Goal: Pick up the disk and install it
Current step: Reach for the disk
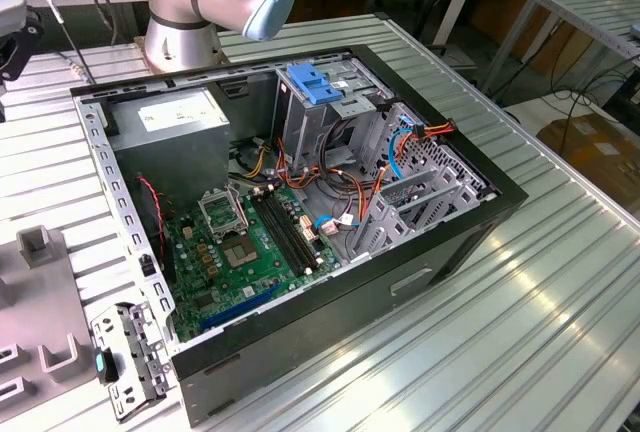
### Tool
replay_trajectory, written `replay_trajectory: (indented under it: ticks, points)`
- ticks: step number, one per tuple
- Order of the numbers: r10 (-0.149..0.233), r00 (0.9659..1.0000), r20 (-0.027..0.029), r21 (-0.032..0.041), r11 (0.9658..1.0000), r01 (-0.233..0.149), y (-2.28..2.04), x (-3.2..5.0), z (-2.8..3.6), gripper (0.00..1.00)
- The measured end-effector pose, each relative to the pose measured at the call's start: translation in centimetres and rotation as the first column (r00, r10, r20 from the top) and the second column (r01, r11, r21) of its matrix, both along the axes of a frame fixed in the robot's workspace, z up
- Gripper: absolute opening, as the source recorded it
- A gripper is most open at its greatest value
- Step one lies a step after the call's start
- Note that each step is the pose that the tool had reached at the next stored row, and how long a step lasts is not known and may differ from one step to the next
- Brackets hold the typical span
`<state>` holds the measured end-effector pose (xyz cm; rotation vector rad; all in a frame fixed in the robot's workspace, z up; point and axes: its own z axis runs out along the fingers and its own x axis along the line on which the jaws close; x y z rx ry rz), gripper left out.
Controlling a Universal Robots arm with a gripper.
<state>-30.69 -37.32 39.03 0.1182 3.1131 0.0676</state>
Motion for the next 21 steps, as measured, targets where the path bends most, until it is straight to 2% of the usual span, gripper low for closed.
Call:
replay_trajectory:
  ticks: [4,7,15,21]
  points:
    - [0.000,1.0000,-0.0003,0.0000,1.0000,0.000,0.13,-1.06,-0.02,0.11]
    - [0.000,1.0000,-0.0007,0.0000,1.0000,0.000,0.29,-2.42,-0.04,0.11]
    - [0.000,1.0000,-0.0029,0.0000,1.0000,0.000,0.44,-4.16,-0.06,0.11]
    - [0.000,1.0000,-0.0052,0.0000,1.0000,0.000,0.54,-5.12,-0.08,0.11]
